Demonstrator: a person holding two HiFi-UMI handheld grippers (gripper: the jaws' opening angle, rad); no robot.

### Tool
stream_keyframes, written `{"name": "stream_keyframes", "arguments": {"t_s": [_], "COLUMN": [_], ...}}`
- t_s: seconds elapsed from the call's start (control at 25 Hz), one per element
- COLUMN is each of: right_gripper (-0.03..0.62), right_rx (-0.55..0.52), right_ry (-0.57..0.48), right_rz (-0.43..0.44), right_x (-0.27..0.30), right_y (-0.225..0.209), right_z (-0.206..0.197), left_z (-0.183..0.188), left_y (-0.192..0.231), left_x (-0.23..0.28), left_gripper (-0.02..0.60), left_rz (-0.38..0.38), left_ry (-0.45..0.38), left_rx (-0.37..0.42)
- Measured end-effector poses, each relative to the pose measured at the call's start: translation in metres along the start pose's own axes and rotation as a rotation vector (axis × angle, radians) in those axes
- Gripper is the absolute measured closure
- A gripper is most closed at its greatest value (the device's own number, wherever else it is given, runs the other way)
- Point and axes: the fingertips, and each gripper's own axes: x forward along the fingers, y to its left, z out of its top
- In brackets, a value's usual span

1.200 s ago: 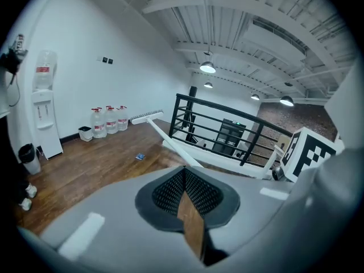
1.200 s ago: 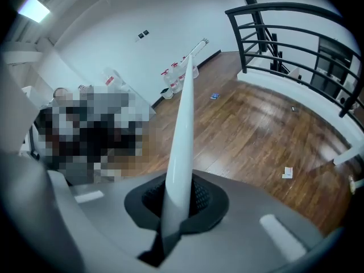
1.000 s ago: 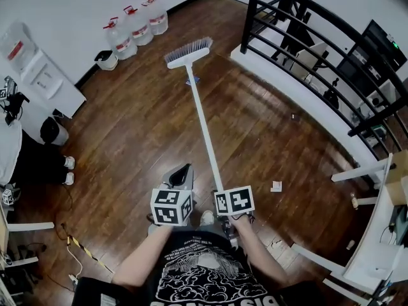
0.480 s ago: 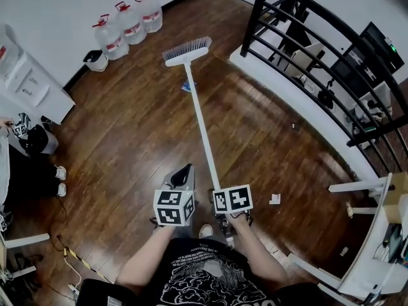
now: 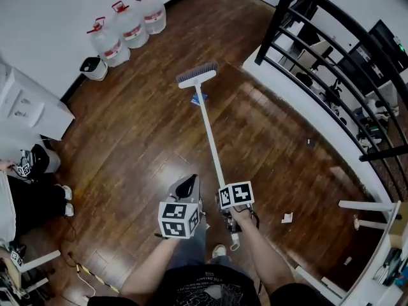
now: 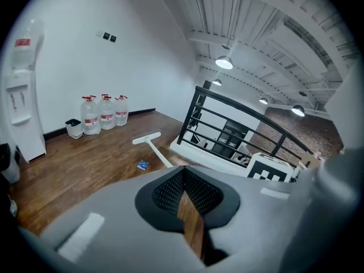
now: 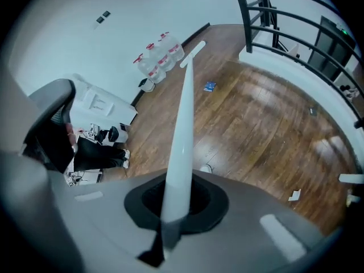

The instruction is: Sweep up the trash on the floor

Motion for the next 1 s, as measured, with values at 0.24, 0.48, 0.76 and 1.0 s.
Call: {"name": "stream_keyframes", "arguments": {"t_s": [0.24,0.48,0.76,1.0], "right_gripper": [0.594,0.594,0.594,0.594], "right_rx": [0.055,0.110,0.177,0.323], "right_ry": [0.098,0.181,0.255,0.310], "right_rz": [-0.009,-0.002,0.036,0.105], "right_x": [0.067,0.122,0.155,0.162], "right_y": [-0.026,-0.047,-0.057,-0.063], "right_z": [0.080,0.140,0.180,0.181], "left_z": [0.024,0.027,0.016,0.016], "left_y": [0.048,0.081,0.116,0.133], "left_x": [0.061,0.083,0.088,0.089], "left_gripper": [0.577,0.577,0.577,0.577], "left_rz": [-0.007,-0.004,0.029,0.043], "left_ry": [0.041,0.088,0.131,0.140], "left_rx": [0.021,0.035,0.037,0.017]}}
